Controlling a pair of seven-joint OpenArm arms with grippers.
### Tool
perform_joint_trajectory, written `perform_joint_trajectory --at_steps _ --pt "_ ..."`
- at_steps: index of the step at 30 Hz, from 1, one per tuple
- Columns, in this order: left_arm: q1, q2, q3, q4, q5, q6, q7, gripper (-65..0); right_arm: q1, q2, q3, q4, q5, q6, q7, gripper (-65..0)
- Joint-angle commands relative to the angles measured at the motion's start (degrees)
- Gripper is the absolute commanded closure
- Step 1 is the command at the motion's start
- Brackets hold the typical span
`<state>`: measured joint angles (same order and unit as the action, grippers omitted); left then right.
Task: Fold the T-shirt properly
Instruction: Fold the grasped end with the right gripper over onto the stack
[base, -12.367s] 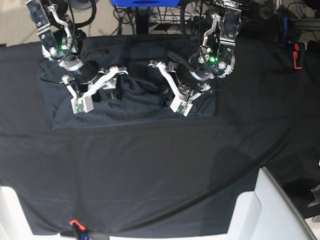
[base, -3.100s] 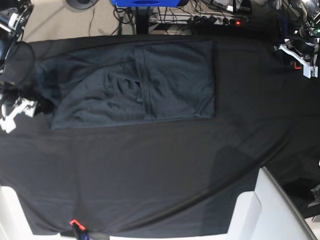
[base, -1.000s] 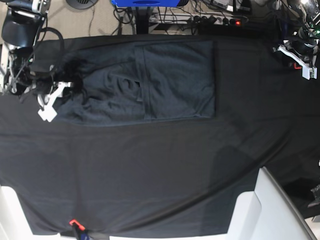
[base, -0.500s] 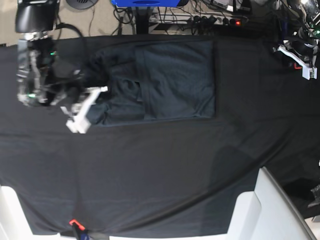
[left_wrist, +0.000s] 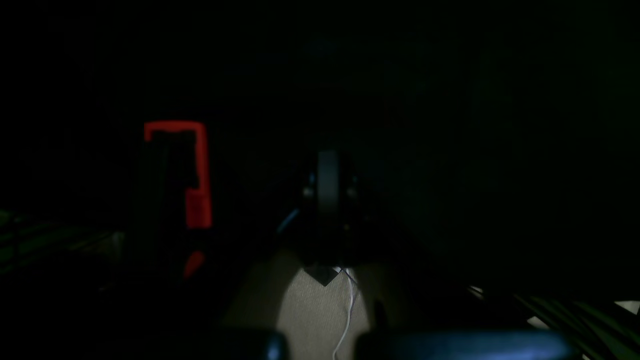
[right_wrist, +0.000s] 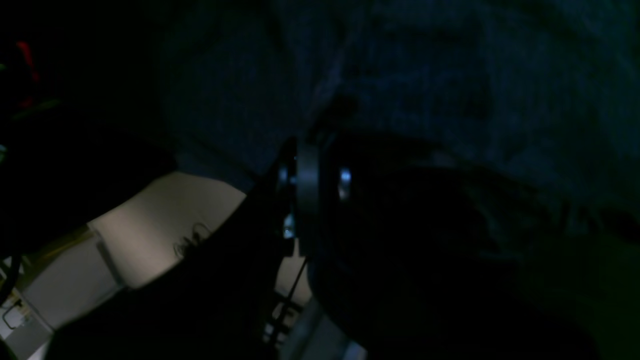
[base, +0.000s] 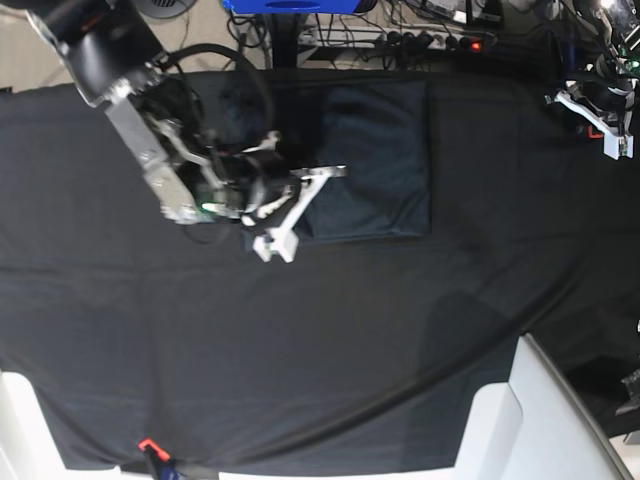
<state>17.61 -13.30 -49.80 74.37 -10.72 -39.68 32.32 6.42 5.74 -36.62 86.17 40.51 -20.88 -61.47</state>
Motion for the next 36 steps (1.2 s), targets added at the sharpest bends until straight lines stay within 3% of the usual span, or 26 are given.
perform_joint_trajectory --at_steps 1,7,12,19,28,36 --pt "0.02 -0.63 -0.26 1.28 -0.66 -0.32 -1.15 0.0 1.54 -1.21 -0.96 -0.32 0.67 -0.87 1.3 -0.6" --pt "0.02 -0.55 -0.26 1.28 -0.66 -0.32 -1.15 0.0 4.97 -4.37 -8.52 -6.21 0.59 -6.5 6.04 -0.6" --pt "0.02 -0.55 -0.26 1.1 -0.66 -0.32 -1.15 0.0 6.9 -5.61 -15.29 -6.83 0.59 -14.15 9.3 -0.6" --pt "0.02 -0.55 -0.26 0.93 -0.66 -0.32 -1.15 0.0 7.61 -7.72 -15.64 -6.83 0.5 -19.07 9.38 -0.6" --pt "0.02 -0.55 -0.26 0.84 -0.66 -0.32 -1.15 0.0 8.4 -10.35 -17.05 -6.83 0.41 -19.12 9.56 -0.6" --pt "0.02 -0.55 -0.26 0.84 -0.66 -0.32 -1.15 0.0 9.37 -10.97 -19.77 -12.72 0.41 -19.12 16.51 -0.6"
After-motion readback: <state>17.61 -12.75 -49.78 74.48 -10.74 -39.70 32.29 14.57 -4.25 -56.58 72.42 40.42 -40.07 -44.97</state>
